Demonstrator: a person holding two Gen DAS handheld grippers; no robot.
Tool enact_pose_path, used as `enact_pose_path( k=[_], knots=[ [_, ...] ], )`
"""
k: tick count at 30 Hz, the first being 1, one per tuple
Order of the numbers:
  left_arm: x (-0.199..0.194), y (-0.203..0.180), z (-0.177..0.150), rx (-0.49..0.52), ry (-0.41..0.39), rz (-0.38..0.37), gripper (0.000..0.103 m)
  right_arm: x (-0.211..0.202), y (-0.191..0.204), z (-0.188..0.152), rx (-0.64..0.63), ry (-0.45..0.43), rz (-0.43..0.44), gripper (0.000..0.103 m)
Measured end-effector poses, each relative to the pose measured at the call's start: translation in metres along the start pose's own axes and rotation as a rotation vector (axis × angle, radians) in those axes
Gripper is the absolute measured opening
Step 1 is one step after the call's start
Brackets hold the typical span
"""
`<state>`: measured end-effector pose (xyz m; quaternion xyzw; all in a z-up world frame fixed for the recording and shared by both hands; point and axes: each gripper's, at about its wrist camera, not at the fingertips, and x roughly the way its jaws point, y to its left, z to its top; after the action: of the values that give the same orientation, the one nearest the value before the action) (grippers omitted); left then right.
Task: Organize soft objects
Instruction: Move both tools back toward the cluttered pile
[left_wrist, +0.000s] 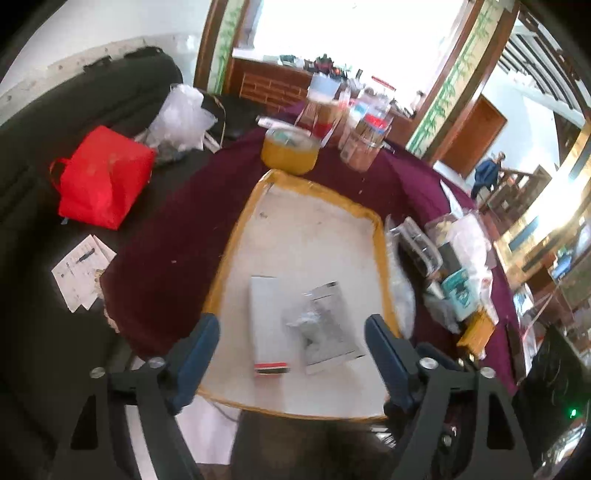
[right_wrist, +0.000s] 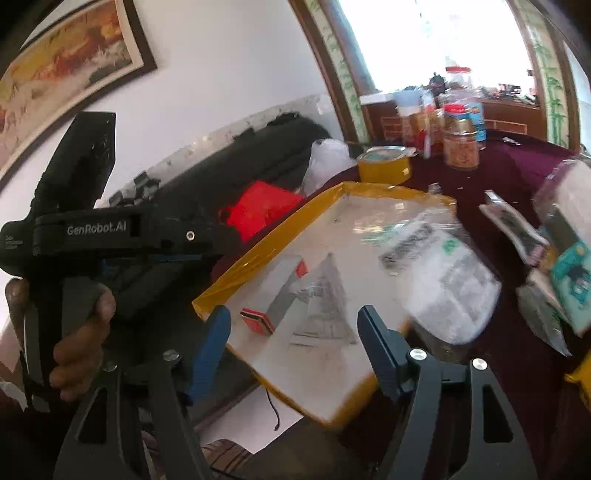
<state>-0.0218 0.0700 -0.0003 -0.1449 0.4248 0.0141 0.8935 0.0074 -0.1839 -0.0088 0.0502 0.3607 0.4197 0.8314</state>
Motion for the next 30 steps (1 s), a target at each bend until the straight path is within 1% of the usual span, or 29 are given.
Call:
enact_pose_path(
  k=[1,4,6,8,11,12,15,17,21,26,28,30],
  knots=[
    [-0.001,-0.006,-0.002,0.0,-0.017,0.005,0.092,-0.007,-0.003,-0.002,0.005,-0.013,0.001,0.071],
    [-0.003,-0.04,-0.009,0.052,-0.066,0.054,0.093,-0.034,-0.016,-0.01,0.025,-0.063,-0.001,0.071],
    [-0.001,-0.064,-0.013,0.104,-0.085,0.047,0.094,-0.051,-0.027,-0.014,0.038,-0.094,-0.016,0.071],
    [0.005,-0.079,-0.014,0.112,-0.051,0.027,0.095,-0.064,-0.039,-0.019,0.054,-0.098,-0.02,0.071],
    [0.019,-0.096,-0.013,0.081,0.047,-0.078,0.094,-0.078,-0.059,-0.026,0.104,-0.087,-0.009,0.071],
    [0.024,-0.102,-0.014,0.073,0.072,-0.101,0.094,-0.082,-0.065,-0.028,0.12,-0.083,-0.012,0.071],
    [0.033,-0.121,-0.016,0.097,0.114,-0.111,0.094,-0.097,-0.082,-0.036,0.157,-0.081,-0.049,0.071],
    [0.037,-0.129,-0.02,0.113,0.13,-0.125,0.094,-0.104,-0.095,-0.042,0.189,-0.073,-0.086,0.071],
    [0.043,-0.142,-0.032,0.154,0.155,-0.159,0.094,-0.119,-0.124,-0.054,0.277,-0.088,-0.123,0.07],
    [0.044,-0.158,-0.041,0.244,0.124,-0.15,0.094,-0.133,-0.16,-0.06,0.376,-0.114,-0.209,0.07],
    [0.047,-0.159,-0.042,0.258,0.123,-0.149,0.094,-0.138,-0.167,-0.058,0.389,-0.127,-0.249,0.07],
    [0.051,-0.16,-0.043,0.263,0.133,-0.164,0.094,-0.141,-0.173,-0.055,0.407,-0.145,-0.305,0.07]
  ],
)
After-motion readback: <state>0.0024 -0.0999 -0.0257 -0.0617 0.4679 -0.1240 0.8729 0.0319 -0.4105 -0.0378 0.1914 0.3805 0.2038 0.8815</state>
